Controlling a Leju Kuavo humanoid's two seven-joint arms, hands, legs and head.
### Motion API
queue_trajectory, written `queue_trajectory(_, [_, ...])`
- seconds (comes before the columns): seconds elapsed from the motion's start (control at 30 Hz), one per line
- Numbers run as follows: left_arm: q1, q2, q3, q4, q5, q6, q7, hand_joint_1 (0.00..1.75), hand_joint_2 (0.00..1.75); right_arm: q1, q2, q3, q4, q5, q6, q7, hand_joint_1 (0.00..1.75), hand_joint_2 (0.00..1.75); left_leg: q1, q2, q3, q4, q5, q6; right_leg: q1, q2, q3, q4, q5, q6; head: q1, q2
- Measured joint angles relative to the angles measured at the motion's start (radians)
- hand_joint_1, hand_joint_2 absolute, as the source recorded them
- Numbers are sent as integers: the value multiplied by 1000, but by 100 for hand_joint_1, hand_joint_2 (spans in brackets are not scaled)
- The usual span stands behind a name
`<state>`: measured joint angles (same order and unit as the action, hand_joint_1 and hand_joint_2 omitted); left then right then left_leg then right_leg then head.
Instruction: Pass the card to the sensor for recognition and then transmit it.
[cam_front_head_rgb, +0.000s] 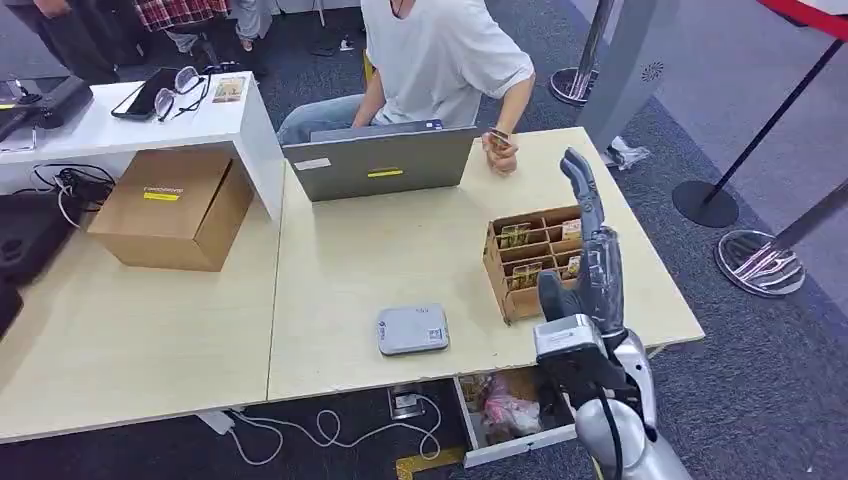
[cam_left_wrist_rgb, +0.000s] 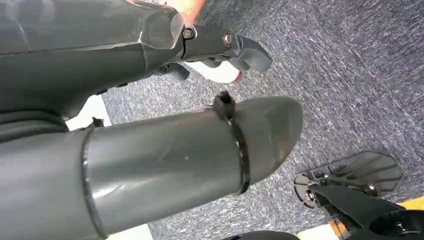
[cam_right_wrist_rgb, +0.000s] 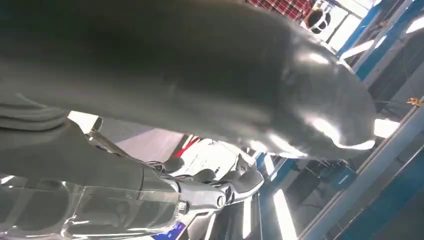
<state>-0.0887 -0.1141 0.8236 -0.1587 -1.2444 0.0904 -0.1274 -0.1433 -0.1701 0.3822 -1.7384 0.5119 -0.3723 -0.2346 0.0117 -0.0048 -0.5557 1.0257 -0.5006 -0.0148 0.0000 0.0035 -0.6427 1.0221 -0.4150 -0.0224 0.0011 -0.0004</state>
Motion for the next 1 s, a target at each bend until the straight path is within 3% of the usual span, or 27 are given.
queue_trajectory(0.27, [0, 1, -1, 0, -3, 0, 0, 0, 0, 28, 0, -16, -29, 20, 3, 2, 0, 0, 0, 0, 0, 0, 0, 0, 0, 0, 0, 0, 0, 0, 0, 0])
queue_trajectory(0.67, [3, 3, -1, 0, 18, 2, 0, 0, 0, 27, 31, -18, -32, 48, 69, 10, 0, 0, 0, 0, 0, 0, 0, 0, 0, 0, 0, 0, 0, 0, 0, 0])
queue_trajectory(1.0, [7, 4, -3, 0, 3, 2, -1, 0, 0, 29, 40, -44, -38, 56, 69, 4, 0, 0, 0, 0, 0, 0, 0, 0, 0, 0, 0, 0, 0, 0, 0, 0])
